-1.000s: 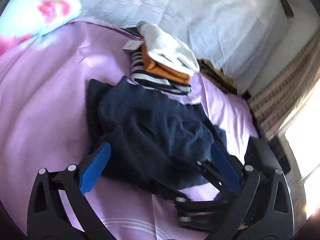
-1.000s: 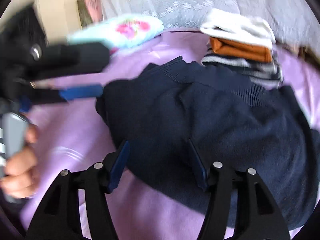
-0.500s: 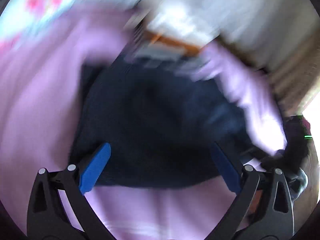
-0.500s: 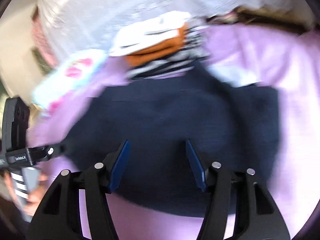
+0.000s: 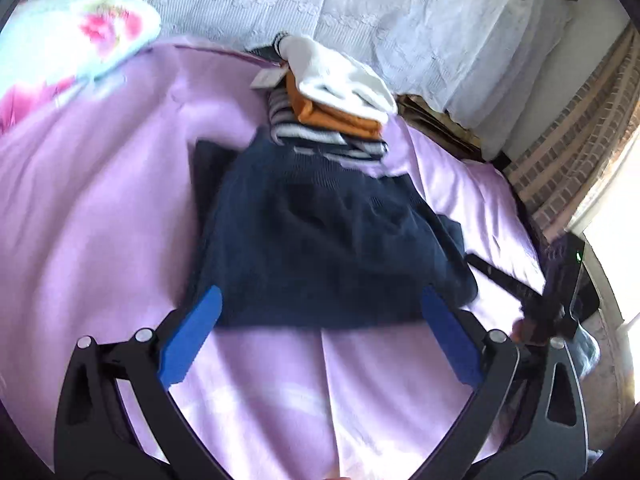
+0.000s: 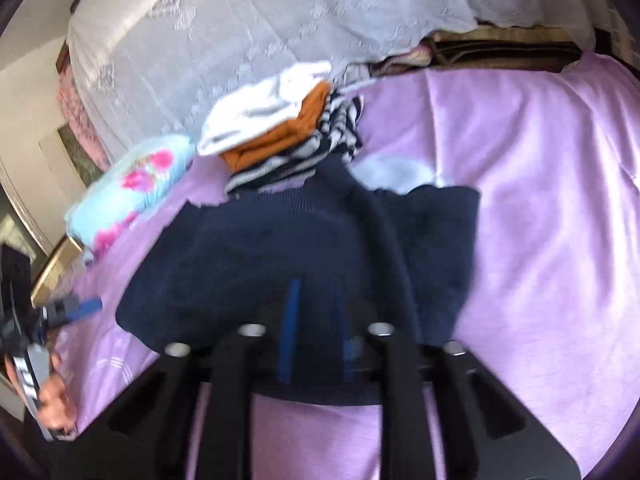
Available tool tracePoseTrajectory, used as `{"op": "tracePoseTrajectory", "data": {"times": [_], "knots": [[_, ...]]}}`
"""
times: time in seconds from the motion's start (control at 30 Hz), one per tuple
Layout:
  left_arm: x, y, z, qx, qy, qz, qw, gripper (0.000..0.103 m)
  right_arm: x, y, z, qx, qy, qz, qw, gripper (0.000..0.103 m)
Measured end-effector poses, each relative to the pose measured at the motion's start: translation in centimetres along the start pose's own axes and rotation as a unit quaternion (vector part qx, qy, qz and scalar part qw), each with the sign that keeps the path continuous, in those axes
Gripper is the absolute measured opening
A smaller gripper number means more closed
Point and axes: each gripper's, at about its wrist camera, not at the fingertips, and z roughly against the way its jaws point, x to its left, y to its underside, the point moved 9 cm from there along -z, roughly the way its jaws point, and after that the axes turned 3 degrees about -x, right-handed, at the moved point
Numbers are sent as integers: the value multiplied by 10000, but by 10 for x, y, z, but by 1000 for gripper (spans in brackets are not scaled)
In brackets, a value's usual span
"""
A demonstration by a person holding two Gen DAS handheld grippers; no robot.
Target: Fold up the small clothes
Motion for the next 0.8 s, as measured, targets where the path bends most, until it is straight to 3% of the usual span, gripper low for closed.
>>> {"op": "tracePoseTrajectory", "data": {"times": [0.07, 0.13, 0.23, 0.3, 0.4, 0.5, 0.6, 0.67, 0.8], "knots": [[17, -1, -25, 285, -416, 77, 9987, 101, -18, 10, -15, 238, 343, -40, 9991, 33], [51, 18, -54, 916, -1086, 339, 9893, 101, -24, 14, -16, 269, 184, -112, 9994, 29], [47, 25, -45, 771, -1297, -118, 9885, 101, -24, 11, -7, 146, 217, -116, 9996, 29], [41, 30, -30, 610, -1131, -56, 9917, 101, -17, 7, -3, -28, 284, -10, 9996, 31], [37, 42, -20, 704, -493, 377, 9956, 101, -1, -3, 8, -350, 146, 64, 9993, 31], [33, 55, -15, 840, 273, 1271, 9880, 101, 12, -12, 5, -376, 34, 96, 9992, 31], [12, 57, -19, 891, 720, 1520, 9817, 101, 27, -20, -11, -291, 28, 209, 9994, 32], [-1, 58, -31, 976, 767, 1586, 9795, 101, 41, -25, -24, -227, -23, 278, 9994, 32], [-11, 50, -56, 861, 248, 1380, 9864, 101, 71, -35, -42, -183, -223, 435, 9986, 32]]}}
